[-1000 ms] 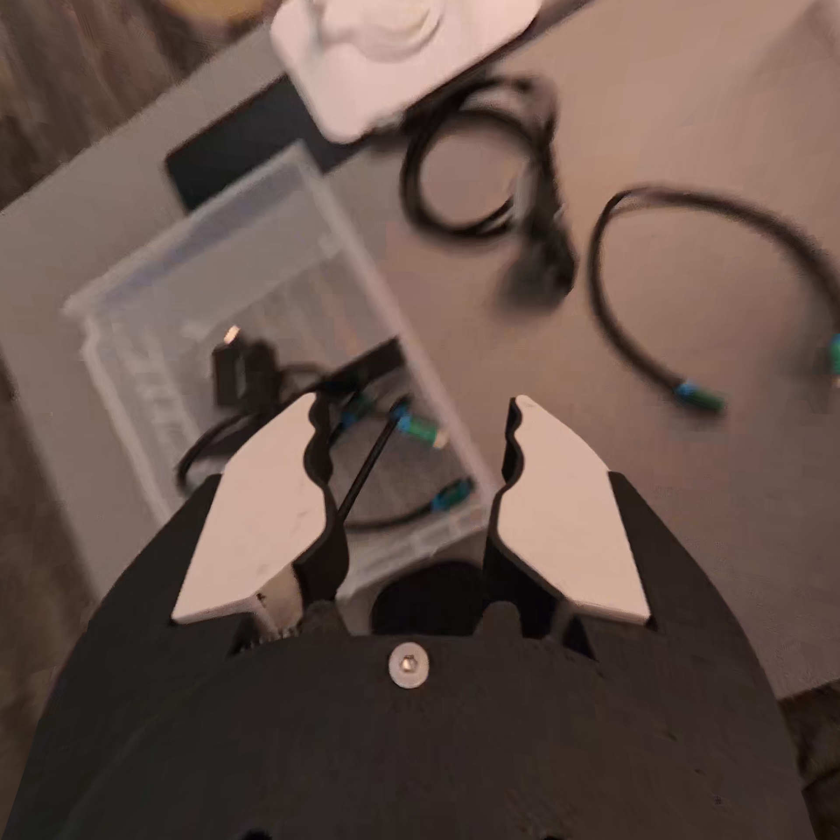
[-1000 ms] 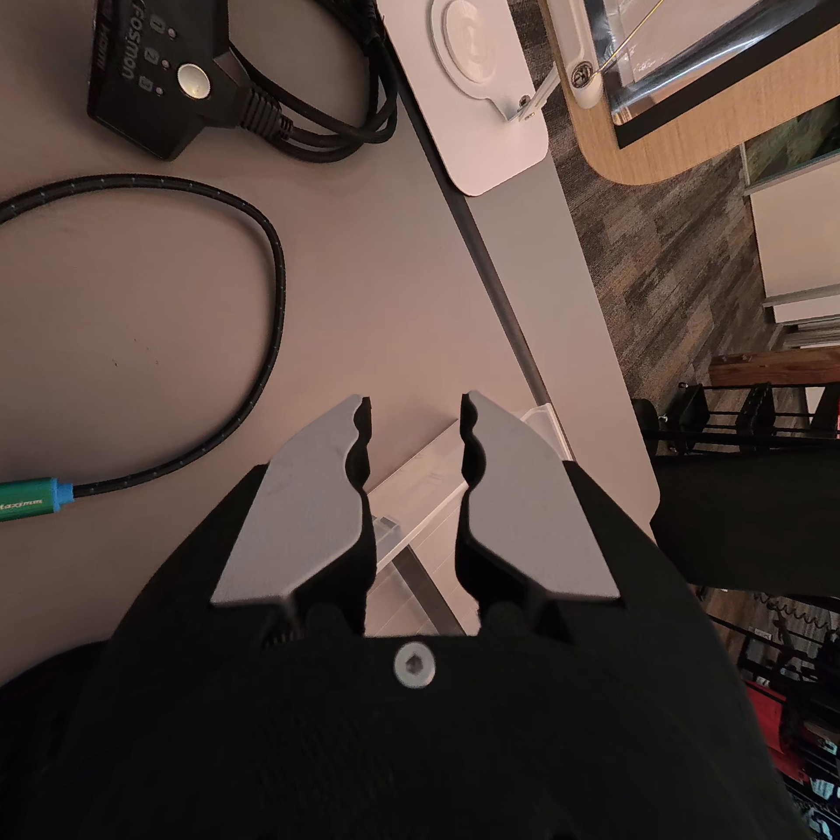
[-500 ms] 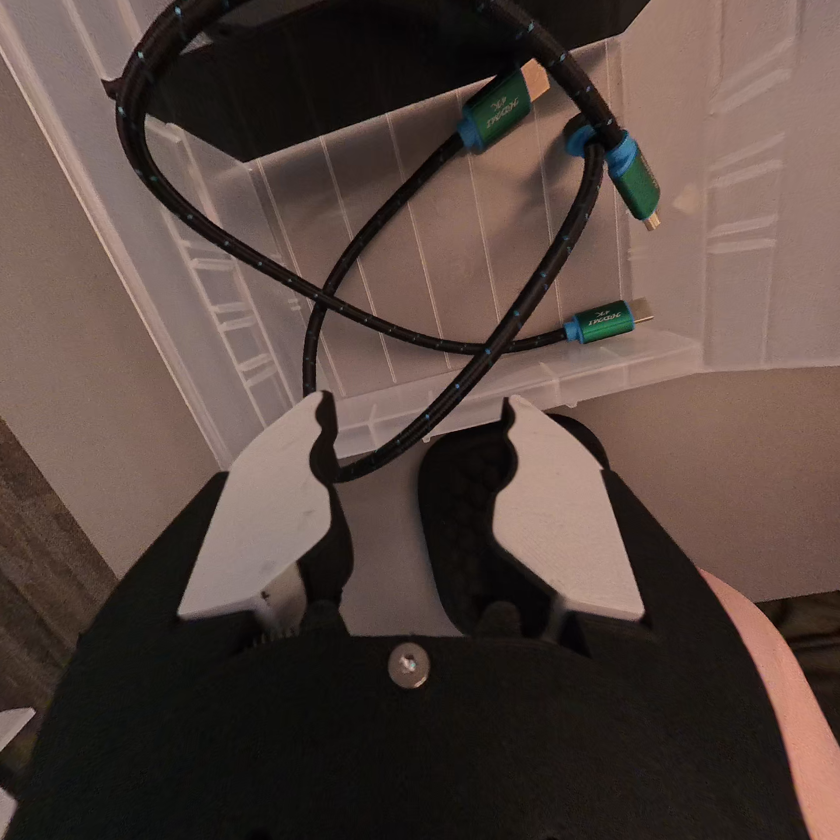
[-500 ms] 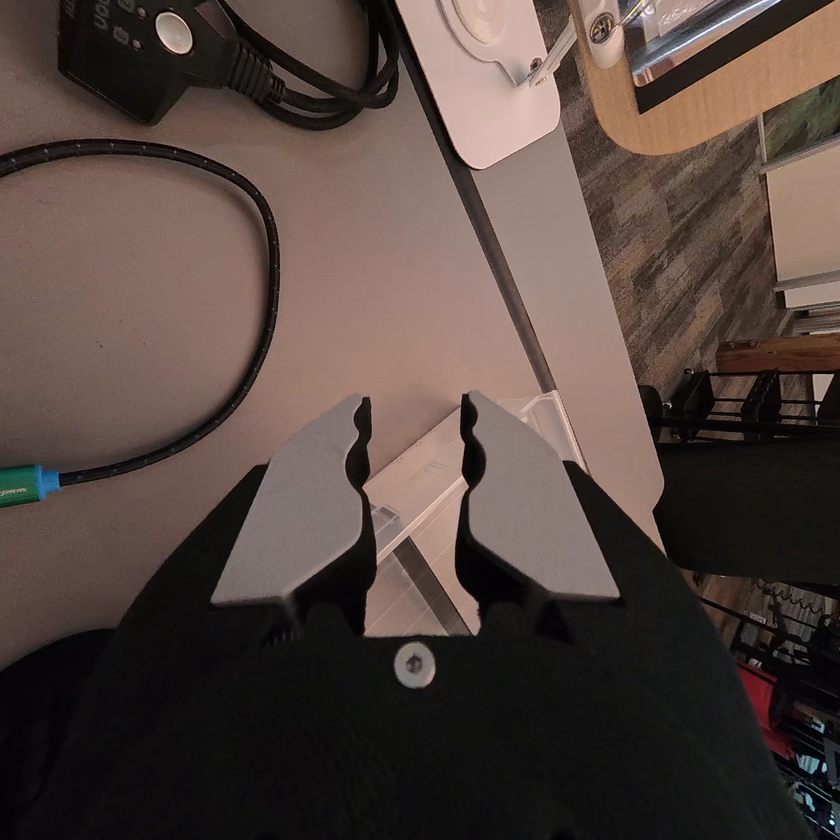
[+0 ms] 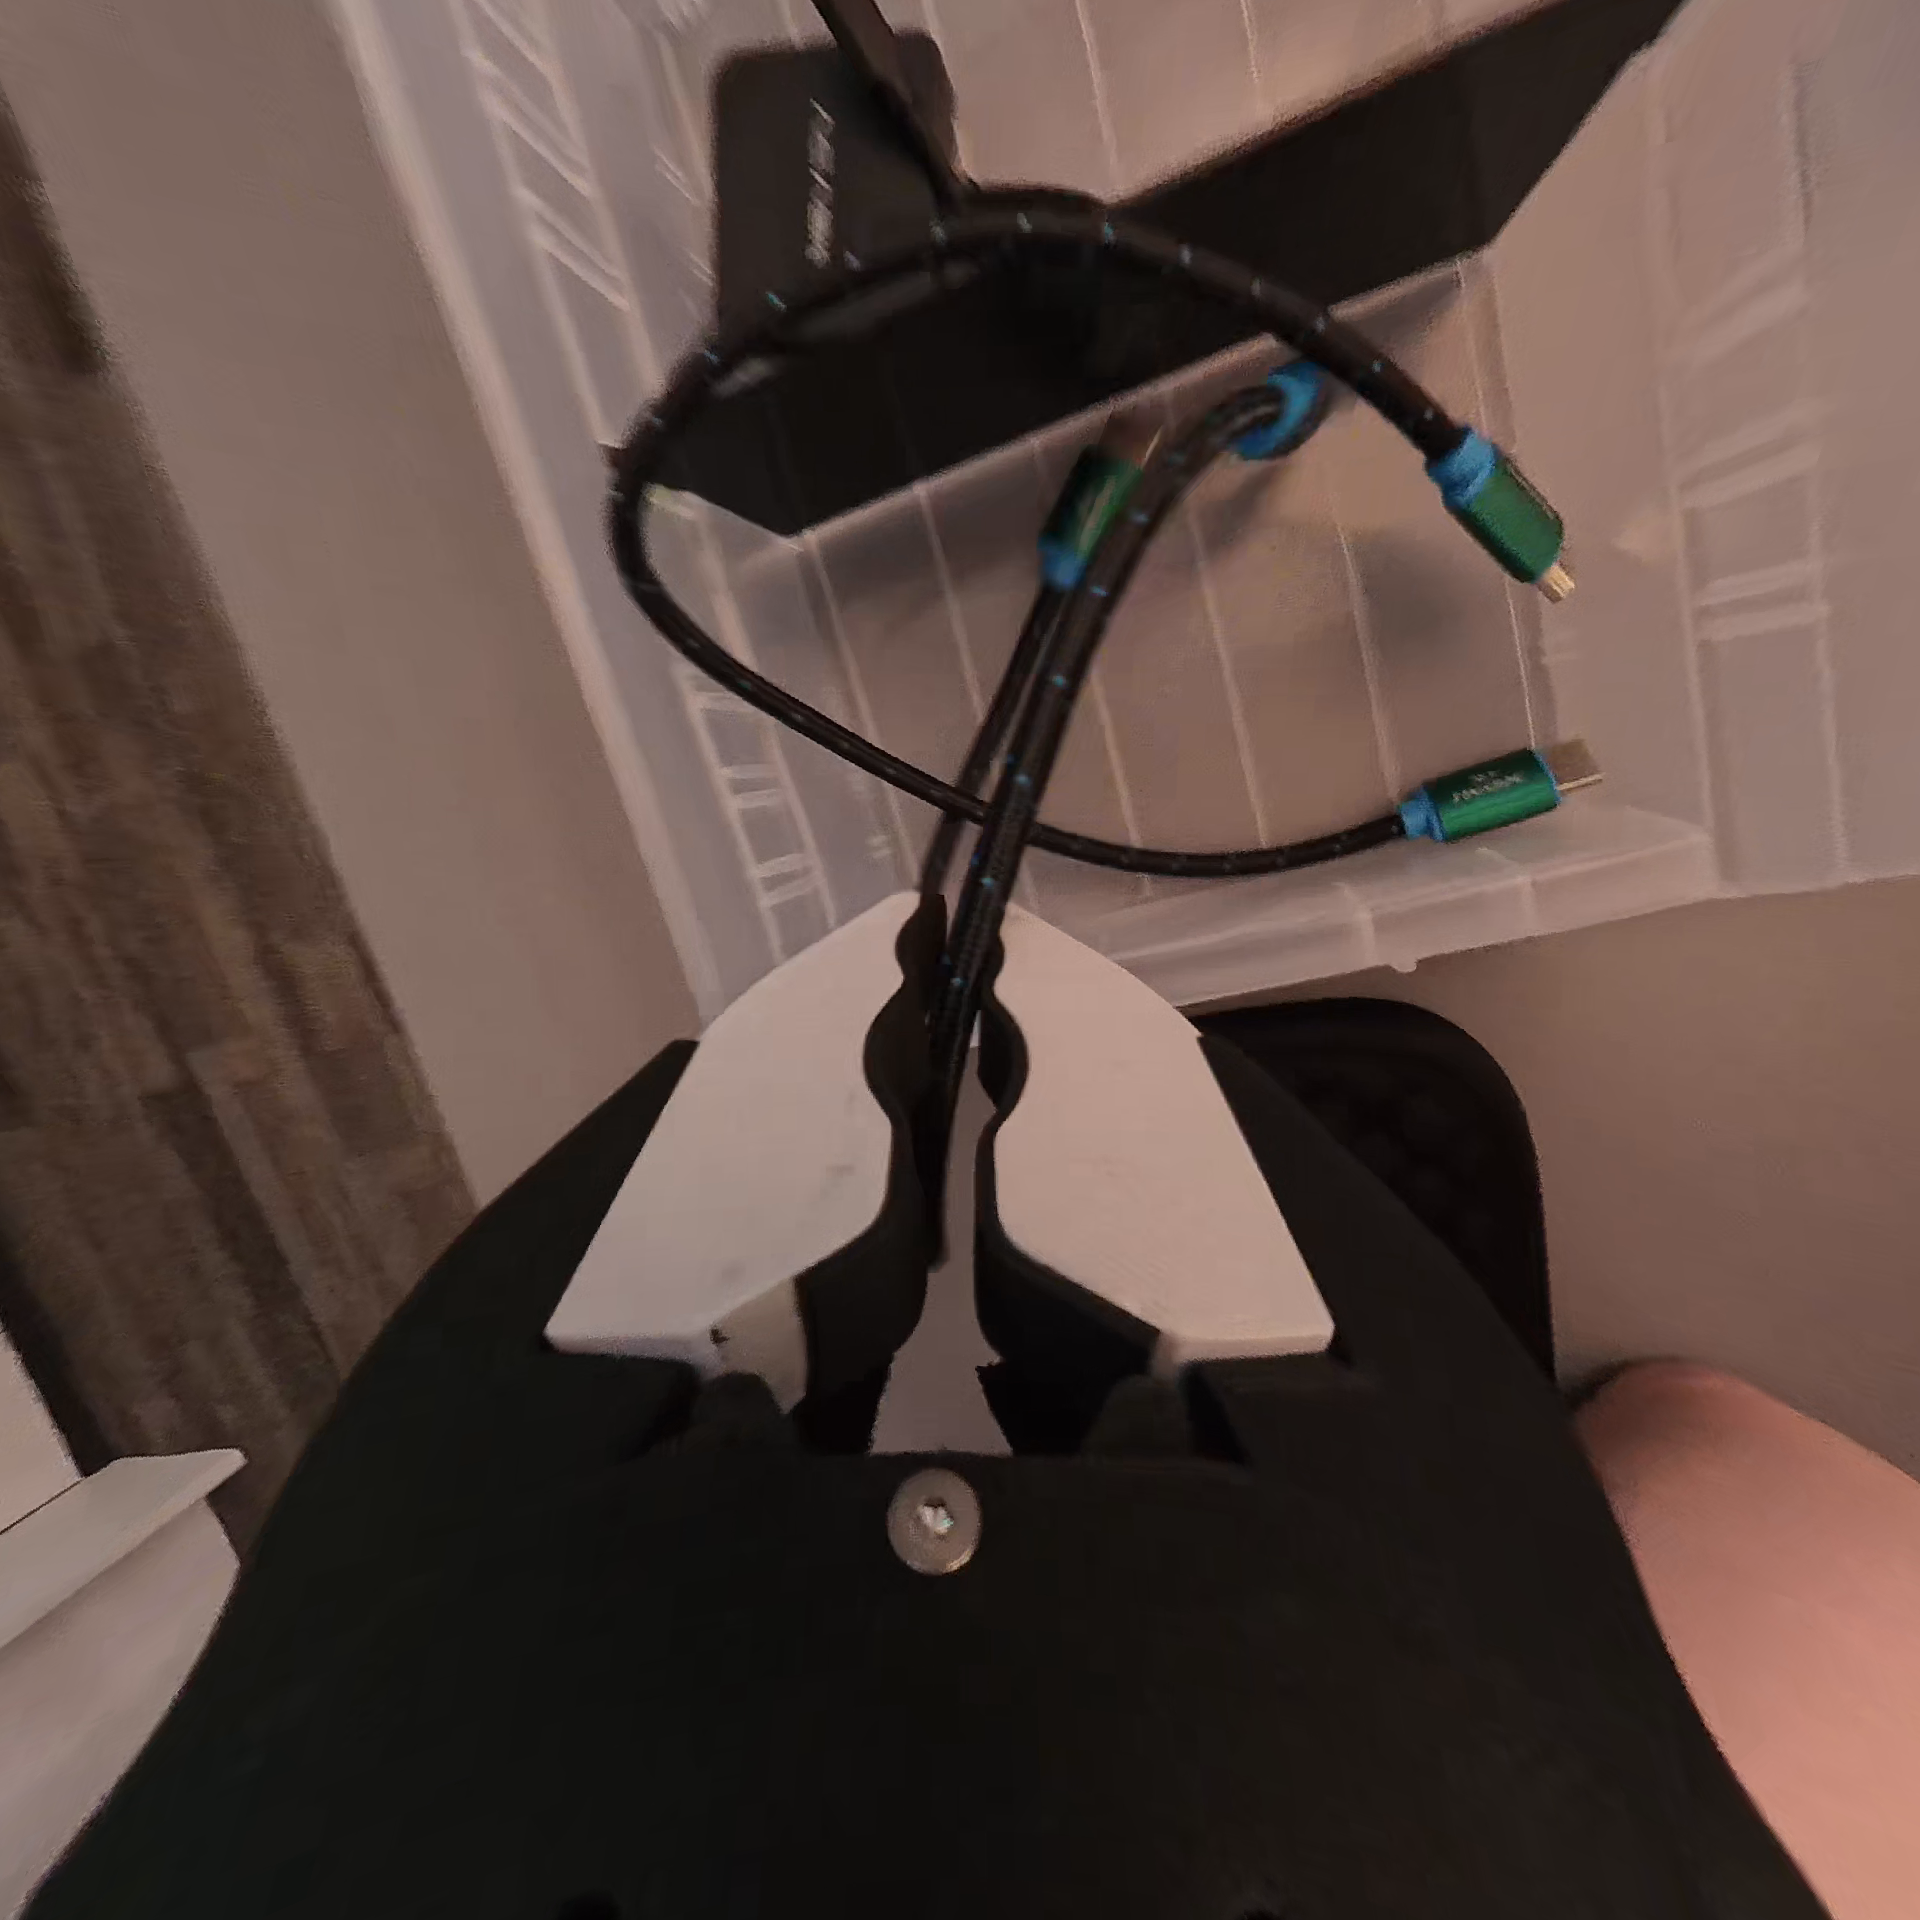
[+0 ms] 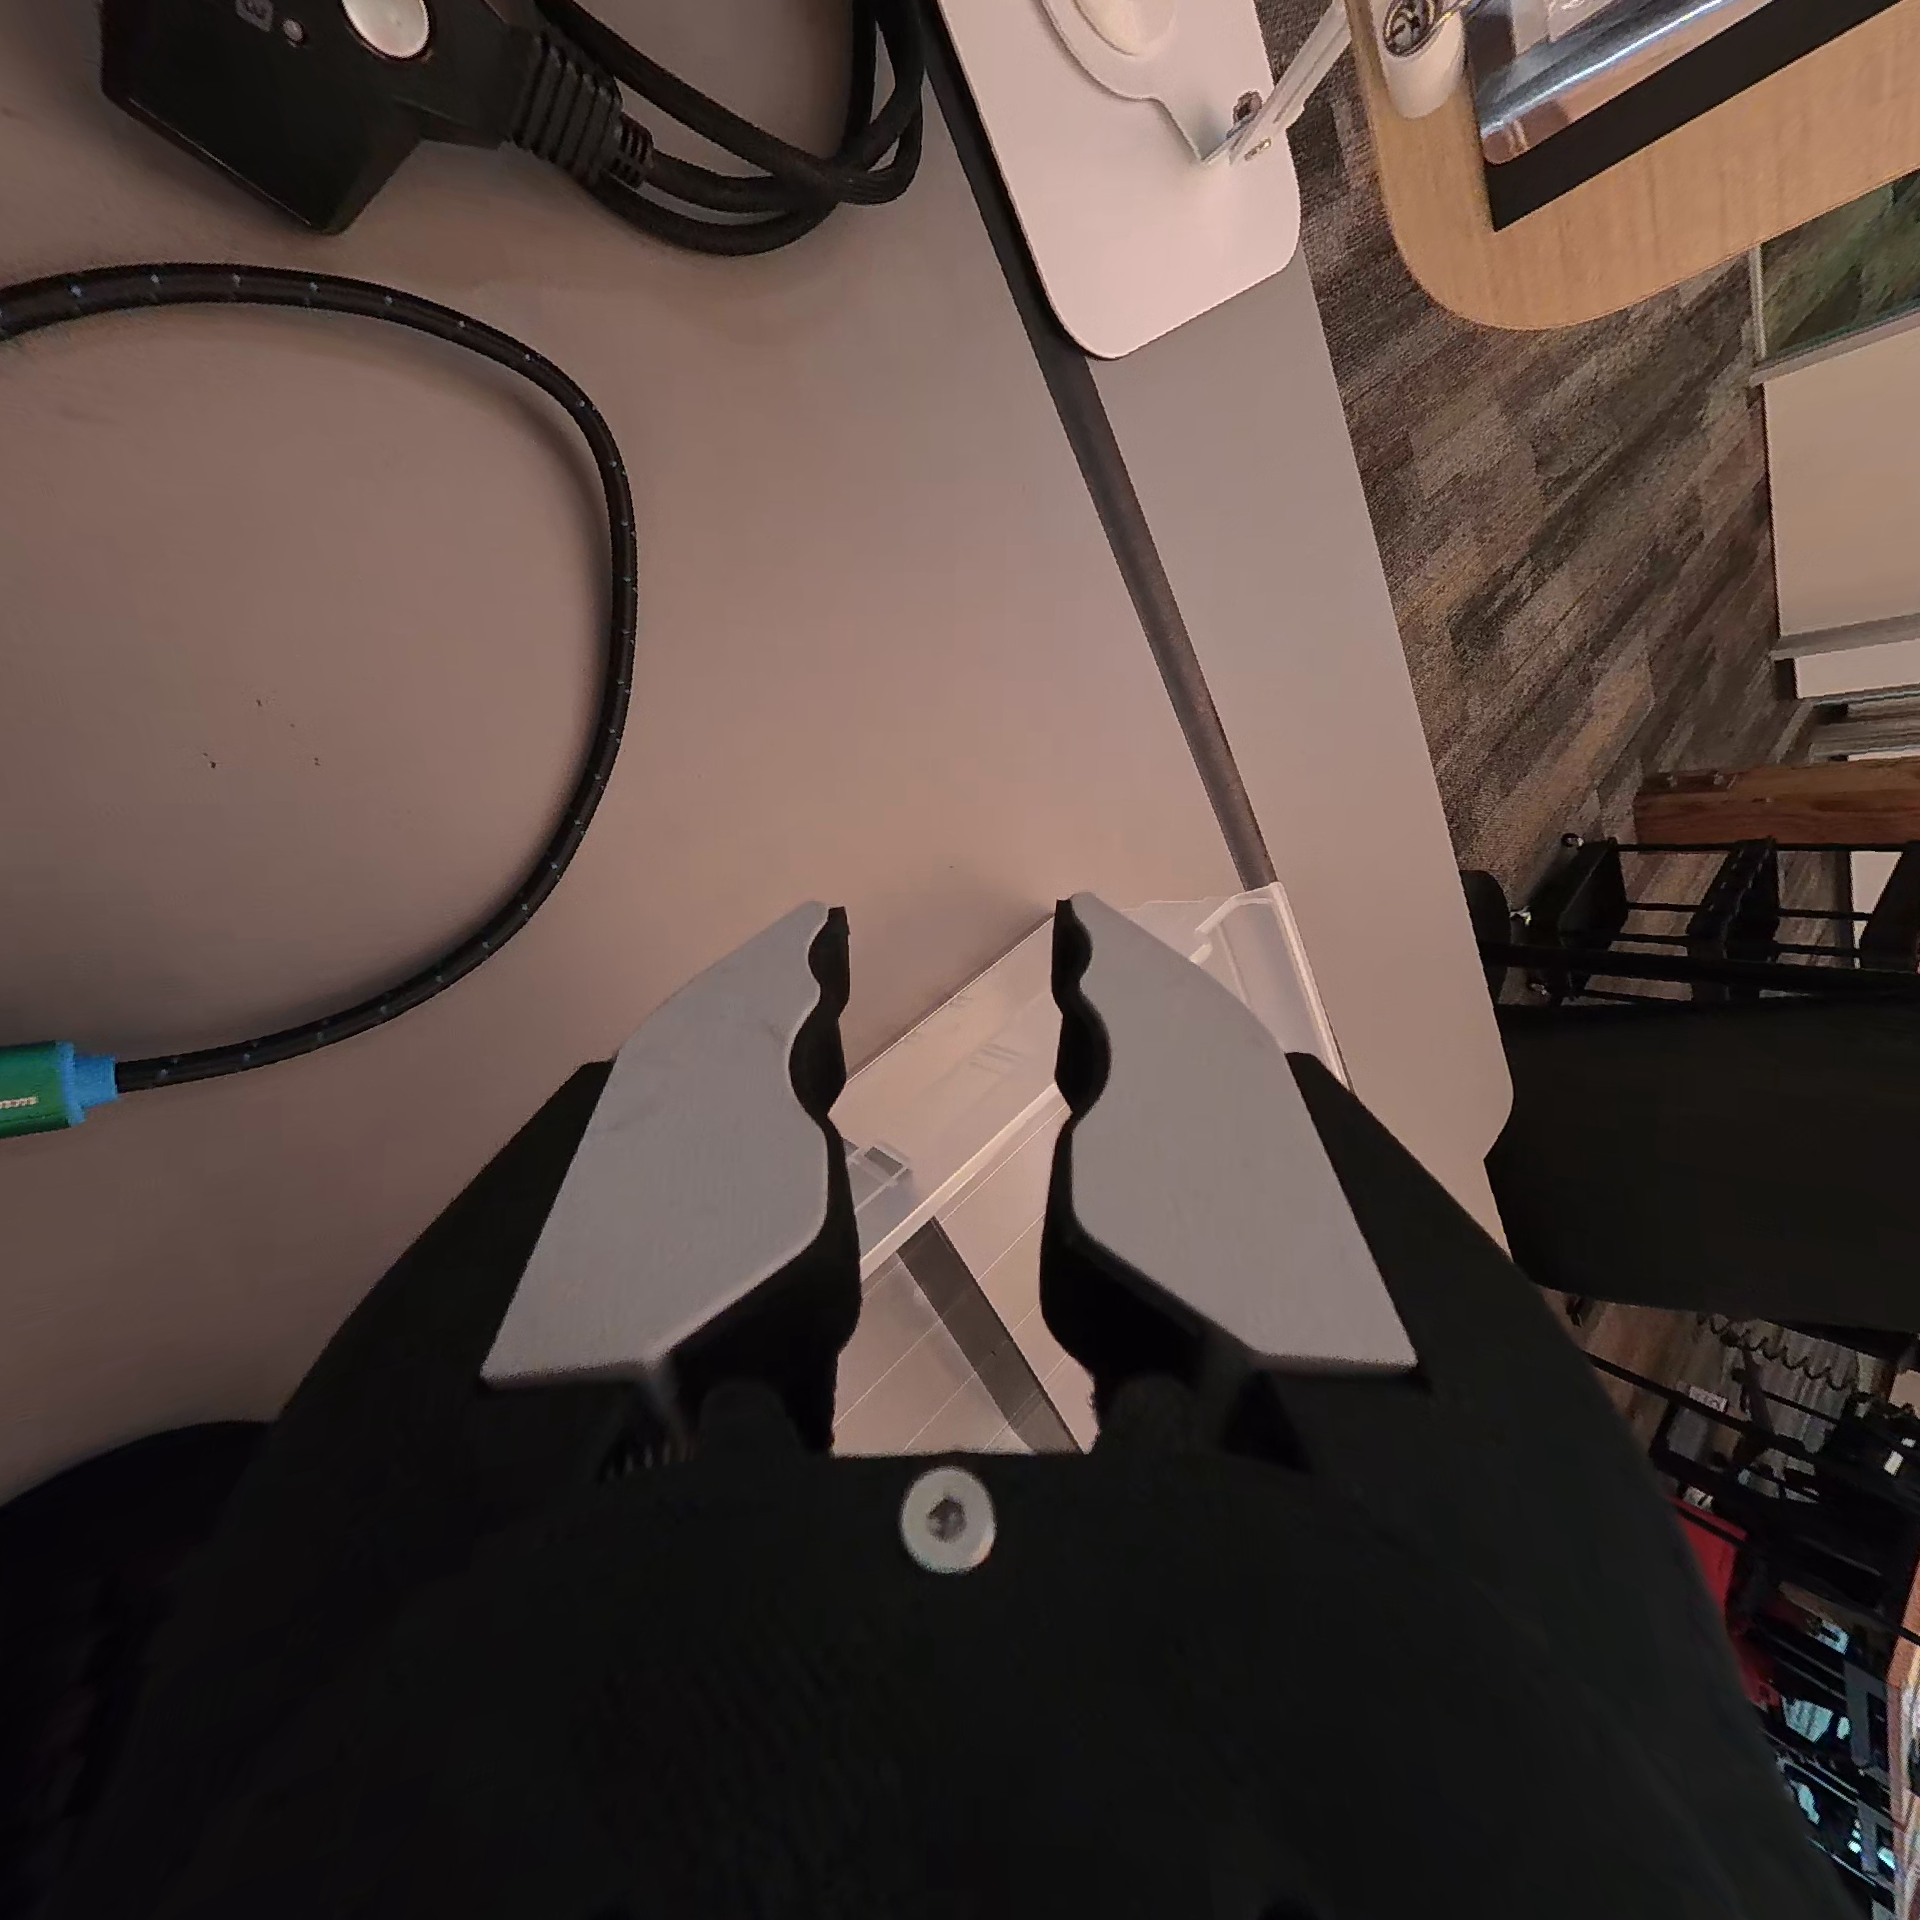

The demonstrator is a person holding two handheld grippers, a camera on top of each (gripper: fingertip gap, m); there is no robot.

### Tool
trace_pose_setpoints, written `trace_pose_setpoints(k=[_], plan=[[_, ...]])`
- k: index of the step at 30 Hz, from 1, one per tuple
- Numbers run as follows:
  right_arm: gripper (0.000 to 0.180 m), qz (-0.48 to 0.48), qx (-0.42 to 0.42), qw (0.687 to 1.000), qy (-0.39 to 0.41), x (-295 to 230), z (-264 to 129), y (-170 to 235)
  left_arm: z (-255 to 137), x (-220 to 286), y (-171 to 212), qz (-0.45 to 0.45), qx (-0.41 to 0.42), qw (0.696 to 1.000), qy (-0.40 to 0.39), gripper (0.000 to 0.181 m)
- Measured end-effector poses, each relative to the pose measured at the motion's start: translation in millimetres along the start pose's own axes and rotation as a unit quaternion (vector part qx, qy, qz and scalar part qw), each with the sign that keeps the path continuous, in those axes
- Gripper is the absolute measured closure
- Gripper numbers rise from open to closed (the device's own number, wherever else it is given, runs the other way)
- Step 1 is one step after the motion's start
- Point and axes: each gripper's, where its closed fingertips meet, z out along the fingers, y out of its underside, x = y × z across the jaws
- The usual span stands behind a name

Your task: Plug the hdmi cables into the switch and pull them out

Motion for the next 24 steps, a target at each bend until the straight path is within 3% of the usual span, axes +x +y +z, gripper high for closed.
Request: trace_pose_setpoints(k=[5,14,20,24], plan=[[0.141,-0.002,0.002,1.000,-0.001,-1,-1,-1,-38,-12,-13,-0.012,0.059,0.995,-0.075,0.180],[0.141,-0.003,0.001,1.000,-0.001,0,-3,1,-103,17,-35,0.012,0.168,0.980,-0.110,0.181],[0.141,-0.005,0.001,1.000,-0.003,0,-4,3,-83,26,-24,0.085,0.092,0.982,-0.145,0.181],[0.141,-0.004,0.004,1.000,-0.004,1,-7,4,-71,18,-11,0.037,0.048,0.990,-0.126,0.181]])
